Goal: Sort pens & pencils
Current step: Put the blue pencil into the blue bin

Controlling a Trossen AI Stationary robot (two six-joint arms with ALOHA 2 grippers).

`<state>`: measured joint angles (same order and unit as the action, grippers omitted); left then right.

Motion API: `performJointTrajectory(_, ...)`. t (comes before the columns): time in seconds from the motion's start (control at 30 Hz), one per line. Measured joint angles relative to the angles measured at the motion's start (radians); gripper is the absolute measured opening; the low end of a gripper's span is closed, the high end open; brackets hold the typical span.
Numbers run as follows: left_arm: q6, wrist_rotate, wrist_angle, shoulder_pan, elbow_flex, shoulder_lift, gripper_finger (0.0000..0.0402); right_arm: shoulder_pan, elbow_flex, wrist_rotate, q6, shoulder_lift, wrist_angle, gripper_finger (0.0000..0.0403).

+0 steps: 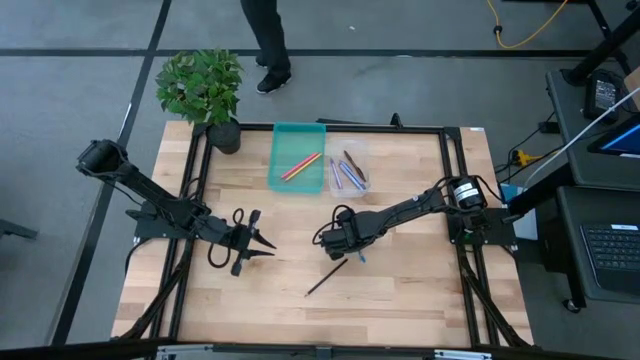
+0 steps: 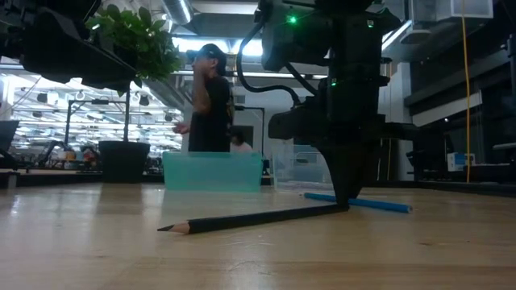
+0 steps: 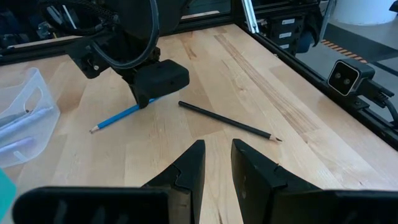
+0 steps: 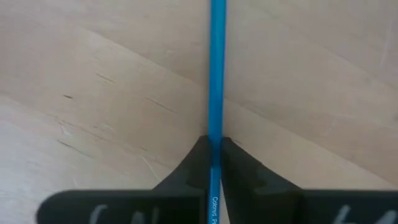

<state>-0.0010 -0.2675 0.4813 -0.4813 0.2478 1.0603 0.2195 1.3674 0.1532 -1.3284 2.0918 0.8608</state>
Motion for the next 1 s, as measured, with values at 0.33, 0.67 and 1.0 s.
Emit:
performJointTrajectory(0.33,0.000,0.000,0.000,0.000,0.000,0.000,0.0073,0.000,0.000,0.006,0.047,-0.003,0.001,0.0024)
performJointTrajectory(0.67,0.001,0.000,-0.001,0.000,0.000,0.000,0.0073,0.000,0.088,0.037,0.133,0.010,0.084,0.0020)
performJointTrajectory(1.0,0.001,0.000,-0.002,0.000,0.000,0.000,0.0073,-0.001,0.104,0.059,0.168,0.012,0.056,0.0017)
